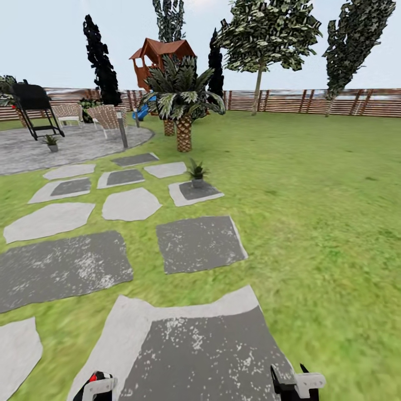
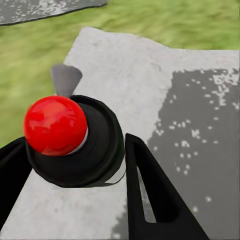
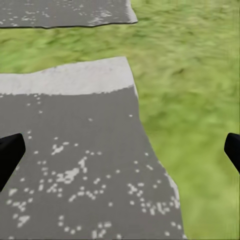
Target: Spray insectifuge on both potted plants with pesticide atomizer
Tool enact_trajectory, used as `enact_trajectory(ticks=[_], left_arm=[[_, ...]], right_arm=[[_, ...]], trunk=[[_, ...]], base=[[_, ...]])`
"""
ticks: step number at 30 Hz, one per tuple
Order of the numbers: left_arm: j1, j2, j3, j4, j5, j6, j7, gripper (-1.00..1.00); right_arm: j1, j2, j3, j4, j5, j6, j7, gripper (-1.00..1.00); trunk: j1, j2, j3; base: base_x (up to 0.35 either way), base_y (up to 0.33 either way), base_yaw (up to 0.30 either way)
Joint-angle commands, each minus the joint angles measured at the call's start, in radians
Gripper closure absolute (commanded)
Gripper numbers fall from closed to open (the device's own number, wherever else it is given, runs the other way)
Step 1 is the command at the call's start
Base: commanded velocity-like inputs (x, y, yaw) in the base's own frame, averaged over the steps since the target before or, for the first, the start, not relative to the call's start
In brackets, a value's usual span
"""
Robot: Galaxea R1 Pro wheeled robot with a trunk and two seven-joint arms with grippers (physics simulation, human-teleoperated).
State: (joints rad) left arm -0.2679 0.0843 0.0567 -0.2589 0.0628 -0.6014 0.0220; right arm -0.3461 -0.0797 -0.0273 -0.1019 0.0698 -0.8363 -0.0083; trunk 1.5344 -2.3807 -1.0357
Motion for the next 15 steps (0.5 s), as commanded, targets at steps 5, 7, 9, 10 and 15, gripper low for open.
enact_trajectory(ticks=[5, 7, 9, 10, 15], left_arm=[[-0.001, 0.0, -0.001, 0.001, 0.006, -0.003, -0.001, 1.0], [-0.001, 0.0, -0.001, 0.0, 0.006, -0.003, -0.001, 1.0], [-0.001, 0.0, -0.001, 0.0, 0.006, -0.003, -0.001, 1.0], [-0.001, 0.0, -0.001, 0.001, 0.006, -0.003, -0.001, 1.0], [-0.001, 0.0, -0.001, 0.001, 0.006, -0.003, -0.001, 1.0]], right_arm=[[-0.001, 0.0, -0.003, 0.001, 0.007, -0.003, -0.001, -1.0], [-0.001, 0.0, -0.004, 0.001, 0.007, -0.003, -0.001, -1.0], [-0.001, 0.0, -0.004, 0.001, 0.007, -0.003, -0.001, -1.0], [-0.001, 0.0, -0.004, 0.001, 0.007, -0.003, -0.001, -1.0], [-0.001, 0.0, -0.003, 0.001, 0.007, -0.003, -0.001, -1.0]], trunk=[[0.0, 0.0, -0.001], [0.0, 0.0, -0.001], [0.0, 0.0, -0.001], [0.0, 0.0, -0.001], [0.0, 0.0, -0.001]], base=[[0.338, 0.089, 0.0], [0.338, 0.09, 0.0], [0.338, 0.089, 0.0], [0.338, 0.078, 0.0], [0.338, 0.019, 0.0]])
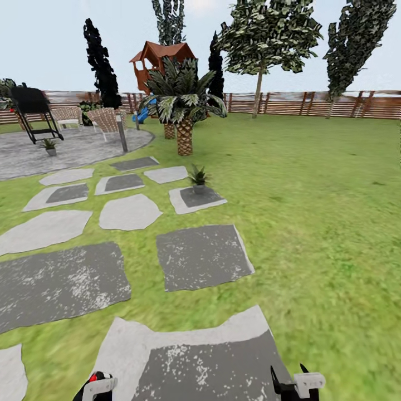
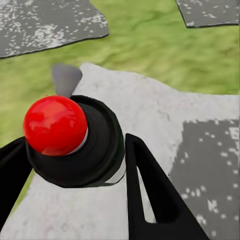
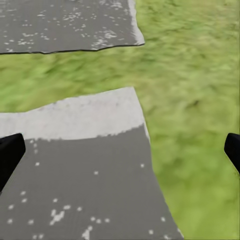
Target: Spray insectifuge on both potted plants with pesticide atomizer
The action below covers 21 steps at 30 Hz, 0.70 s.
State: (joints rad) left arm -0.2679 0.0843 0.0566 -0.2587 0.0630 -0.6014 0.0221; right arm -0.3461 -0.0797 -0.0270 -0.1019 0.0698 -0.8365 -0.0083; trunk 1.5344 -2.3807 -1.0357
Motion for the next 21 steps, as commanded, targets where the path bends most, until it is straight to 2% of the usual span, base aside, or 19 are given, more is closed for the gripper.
enact_trajectory(ticks=[1, 21], left_arm=[[-0.001, 0.0, -0.001, 0.001, 0.006, -0.003, -0.001, 1.0], [-0.001, 0.0, -0.001, 0.001, 0.006, -0.003, -0.001, 1.0]], right_arm=[[-0.001, 0.0, -0.004, 0.001, 0.007, -0.003, -0.001, -1.0], [-0.001, 0.0, -0.004, 0.001, 0.007, -0.003, -0.001, -1.0]], trunk=[[0.0, 0.0, -0.001], [0.0, 0.0, -0.001]], base=[[0.338, 0.002, 0.0], [0.338, 0.0, 0.0]])
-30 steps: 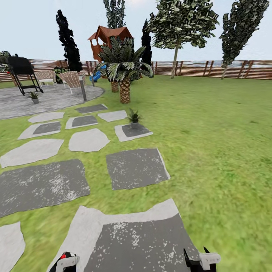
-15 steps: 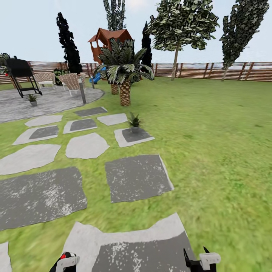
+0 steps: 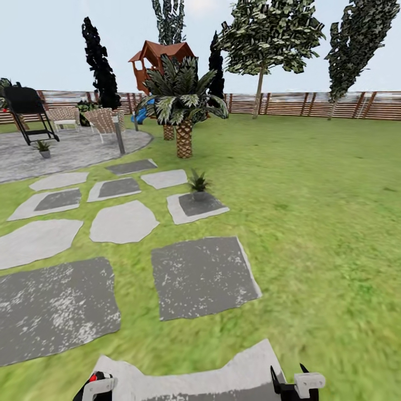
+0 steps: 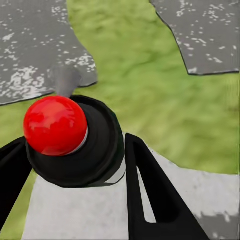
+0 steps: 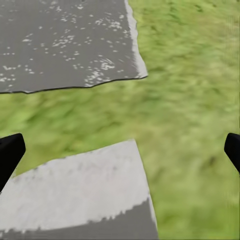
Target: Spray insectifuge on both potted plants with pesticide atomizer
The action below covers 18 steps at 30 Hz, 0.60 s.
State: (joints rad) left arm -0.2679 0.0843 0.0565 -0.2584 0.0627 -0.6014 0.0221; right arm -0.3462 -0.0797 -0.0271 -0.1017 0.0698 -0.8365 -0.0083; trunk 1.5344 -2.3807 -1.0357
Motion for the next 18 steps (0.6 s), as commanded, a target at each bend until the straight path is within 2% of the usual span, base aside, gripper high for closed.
enact_trajectory(ticks=[1, 18], left_arm=[[-0.001, 0.0, -0.001, 0.0, 0.006, -0.003, -0.001, 1.0], [-0.001, 0.0, -0.001, 0.001, 0.006, -0.003, -0.001, 1.0]], right_arm=[[-0.001, 0.0, -0.004, 0.001, 0.007, -0.003, -0.001, -1.0], [-0.001, 0.0, -0.004, 0.001, 0.007, -0.003, -0.001, -1.0]], trunk=[[0.0, 0.0, -0.001], [0.0, 0.0, -0.001]], base=[[0.338, 0.0, 0.0], [0.338, 0.0, 0.0]])
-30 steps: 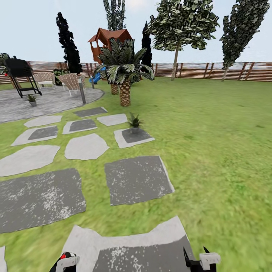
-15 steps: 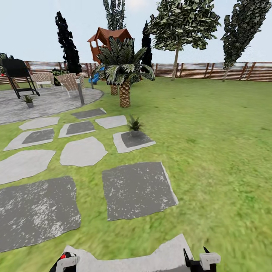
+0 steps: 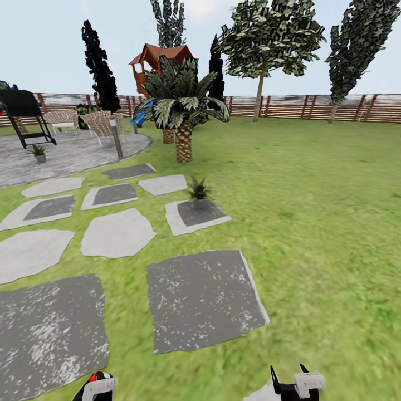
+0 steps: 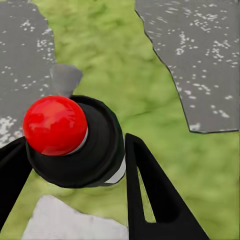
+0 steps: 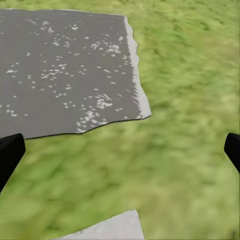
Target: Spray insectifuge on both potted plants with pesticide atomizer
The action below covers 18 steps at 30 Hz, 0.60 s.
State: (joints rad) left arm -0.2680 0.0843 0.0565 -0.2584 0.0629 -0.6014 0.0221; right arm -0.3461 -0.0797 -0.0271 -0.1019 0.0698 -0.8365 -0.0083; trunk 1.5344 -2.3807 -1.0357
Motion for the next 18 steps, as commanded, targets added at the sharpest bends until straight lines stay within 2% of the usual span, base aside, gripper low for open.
enact_trajectory(ticks=[1, 18], left_arm=[[0.0, 0.0, -0.001, 0.001, 0.006, -0.003, -0.001, 1.0], [-0.001, 0.0, -0.001, 0.001, 0.006, -0.003, -0.001, 1.0]], right_arm=[[-0.001, 0.0, -0.004, 0.001, 0.007, -0.003, -0.001, -1.0], [-0.001, 0.0, -0.004, 0.001, 0.007, -0.003, -0.001, -1.0]], trunk=[[0.0, 0.0, -0.001], [0.0, 0.0, -0.001]], base=[[0.338, 0.0, 0.0], [0.338, 0.0, 0.0]])
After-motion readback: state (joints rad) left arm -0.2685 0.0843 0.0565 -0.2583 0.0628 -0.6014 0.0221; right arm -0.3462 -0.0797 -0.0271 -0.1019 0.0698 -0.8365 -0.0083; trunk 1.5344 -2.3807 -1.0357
